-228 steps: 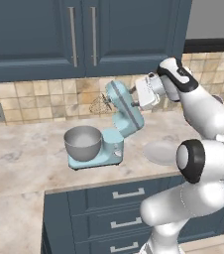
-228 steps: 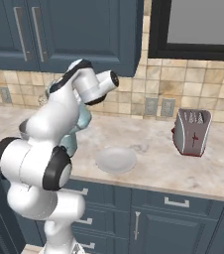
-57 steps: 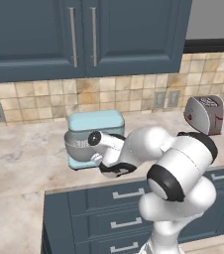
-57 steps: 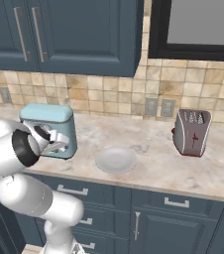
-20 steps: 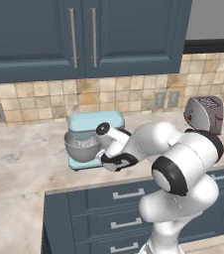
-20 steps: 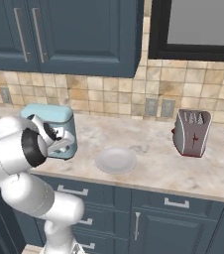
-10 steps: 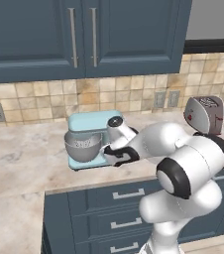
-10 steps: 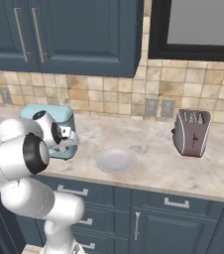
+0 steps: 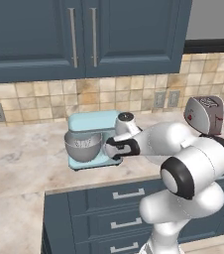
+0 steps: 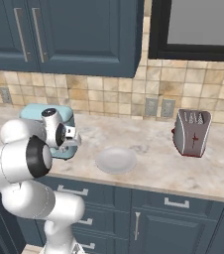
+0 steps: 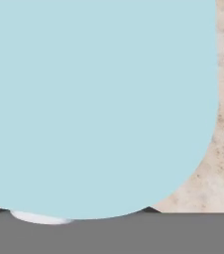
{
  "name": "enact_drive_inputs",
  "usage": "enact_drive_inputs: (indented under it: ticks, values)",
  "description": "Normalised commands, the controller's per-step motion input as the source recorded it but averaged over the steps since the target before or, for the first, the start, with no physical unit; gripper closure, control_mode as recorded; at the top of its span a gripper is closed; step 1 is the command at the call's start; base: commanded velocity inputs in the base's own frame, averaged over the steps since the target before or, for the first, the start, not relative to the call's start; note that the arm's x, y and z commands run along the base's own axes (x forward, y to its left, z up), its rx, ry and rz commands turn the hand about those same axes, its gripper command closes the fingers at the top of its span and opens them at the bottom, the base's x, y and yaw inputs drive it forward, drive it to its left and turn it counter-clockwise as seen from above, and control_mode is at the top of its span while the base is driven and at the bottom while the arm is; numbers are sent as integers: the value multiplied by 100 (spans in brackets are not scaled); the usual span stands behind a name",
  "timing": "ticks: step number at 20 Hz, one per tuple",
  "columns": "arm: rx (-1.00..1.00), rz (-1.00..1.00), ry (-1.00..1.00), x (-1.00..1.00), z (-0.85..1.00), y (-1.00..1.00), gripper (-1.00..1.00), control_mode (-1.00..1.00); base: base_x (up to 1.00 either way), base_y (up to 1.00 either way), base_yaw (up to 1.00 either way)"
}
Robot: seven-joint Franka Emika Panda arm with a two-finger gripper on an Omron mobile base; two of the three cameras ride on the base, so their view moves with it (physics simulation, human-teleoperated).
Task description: Add butter and sugar cubes to the stand mixer bowl and then turn on the stand mixer to begin making frosting.
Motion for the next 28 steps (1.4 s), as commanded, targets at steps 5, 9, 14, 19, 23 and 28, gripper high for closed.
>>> enact_drive_inputs:
  ticks: [5, 9, 14, 19, 23, 28]
  values:
    - [5, -3, 16, 19, -2, -62, 100, -100, 0, 0, 0]
    - [6, -4, 18, 22, 0, -85, 100, -100, 0, 0, 0]
    - [11, -3, 16, 18, -1, -96, 100, -100, 0, 0, 0]
    - [13, -2, 14, 11, -11, -88, 100, -100, 0, 0, 0]
    - [12, 0, 14, -1, -37, -62, 100, -100, 0, 0, 0]
    - [13, 0, -1, -37, 15, -32, 100, -100, 0, 0, 0]
